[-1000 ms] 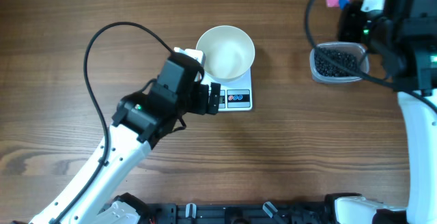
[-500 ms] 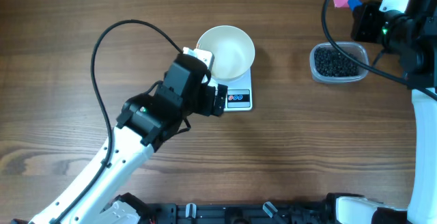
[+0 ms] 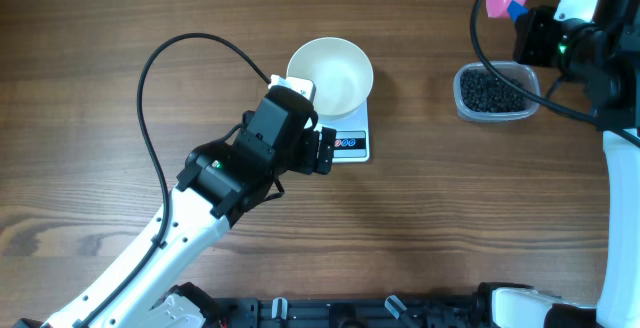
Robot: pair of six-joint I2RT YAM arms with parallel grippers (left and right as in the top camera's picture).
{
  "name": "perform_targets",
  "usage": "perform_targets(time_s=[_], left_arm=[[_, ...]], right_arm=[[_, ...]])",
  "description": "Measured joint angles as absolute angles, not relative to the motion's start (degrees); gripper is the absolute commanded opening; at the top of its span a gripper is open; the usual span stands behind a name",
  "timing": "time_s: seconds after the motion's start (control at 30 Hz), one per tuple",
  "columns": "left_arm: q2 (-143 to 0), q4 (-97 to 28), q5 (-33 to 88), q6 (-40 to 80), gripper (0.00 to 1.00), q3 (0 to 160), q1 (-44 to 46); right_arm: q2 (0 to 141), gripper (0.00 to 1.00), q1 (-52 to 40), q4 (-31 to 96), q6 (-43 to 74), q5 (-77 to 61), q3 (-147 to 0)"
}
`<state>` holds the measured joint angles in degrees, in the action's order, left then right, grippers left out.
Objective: Scoop item into bowl and weigh 150g on scale
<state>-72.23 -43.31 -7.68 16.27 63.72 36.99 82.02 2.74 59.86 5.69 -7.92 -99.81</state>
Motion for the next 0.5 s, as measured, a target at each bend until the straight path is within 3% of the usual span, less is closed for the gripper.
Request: perform_targets(time_s=[0.5], left_arm=[[-72.23, -46.26, -9.45, 15.16, 1.0, 63.72, 36.88]], right_arm=[[82.02, 0.04, 2.74, 65.32, 5.67, -7.01, -99.81]])
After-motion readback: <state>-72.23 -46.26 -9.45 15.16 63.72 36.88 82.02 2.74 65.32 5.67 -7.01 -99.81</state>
